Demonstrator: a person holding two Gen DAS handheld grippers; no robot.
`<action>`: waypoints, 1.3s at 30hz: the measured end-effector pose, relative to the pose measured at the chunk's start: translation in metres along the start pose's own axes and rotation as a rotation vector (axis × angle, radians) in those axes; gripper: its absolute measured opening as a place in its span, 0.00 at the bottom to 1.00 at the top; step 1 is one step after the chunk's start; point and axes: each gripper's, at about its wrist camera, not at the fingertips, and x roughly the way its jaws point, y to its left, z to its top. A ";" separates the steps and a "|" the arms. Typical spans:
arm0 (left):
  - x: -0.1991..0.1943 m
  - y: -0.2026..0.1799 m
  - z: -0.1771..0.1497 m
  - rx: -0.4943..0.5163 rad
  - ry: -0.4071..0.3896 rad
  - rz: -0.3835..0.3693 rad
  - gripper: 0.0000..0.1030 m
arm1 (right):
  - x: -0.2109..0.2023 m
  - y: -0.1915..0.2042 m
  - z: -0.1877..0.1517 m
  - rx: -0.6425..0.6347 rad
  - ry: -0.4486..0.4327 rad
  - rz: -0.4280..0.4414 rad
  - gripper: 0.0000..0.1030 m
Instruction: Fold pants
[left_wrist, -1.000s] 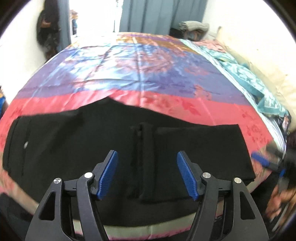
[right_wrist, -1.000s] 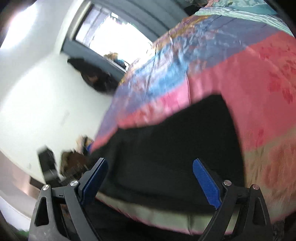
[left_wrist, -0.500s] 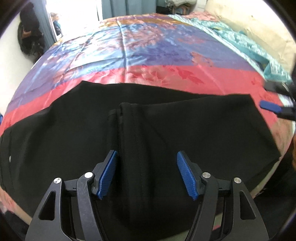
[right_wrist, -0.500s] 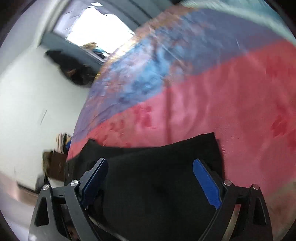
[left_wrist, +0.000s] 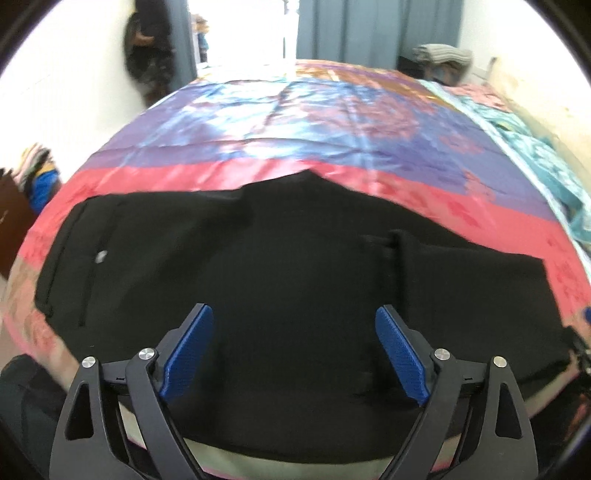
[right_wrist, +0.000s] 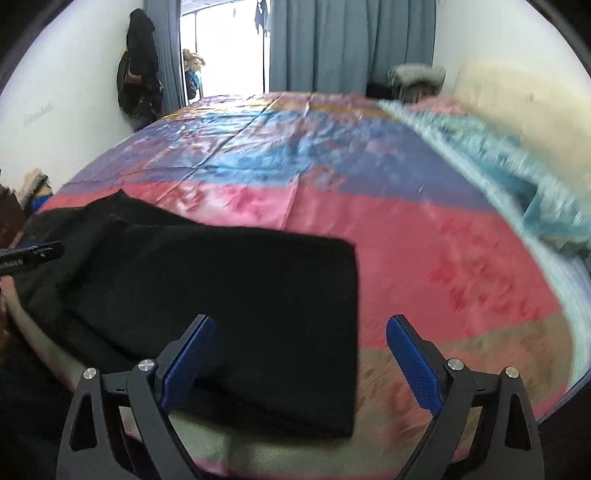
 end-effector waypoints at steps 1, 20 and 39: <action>0.002 0.003 -0.002 0.001 -0.002 0.015 0.88 | -0.003 -0.002 0.000 0.002 -0.003 -0.006 0.94; 0.018 0.015 -0.015 -0.090 0.053 0.096 0.89 | 0.002 -0.025 0.003 0.097 0.002 -0.053 1.00; 0.033 0.012 -0.024 -0.046 0.051 0.105 1.00 | 0.007 -0.052 0.006 0.206 0.027 0.001 1.00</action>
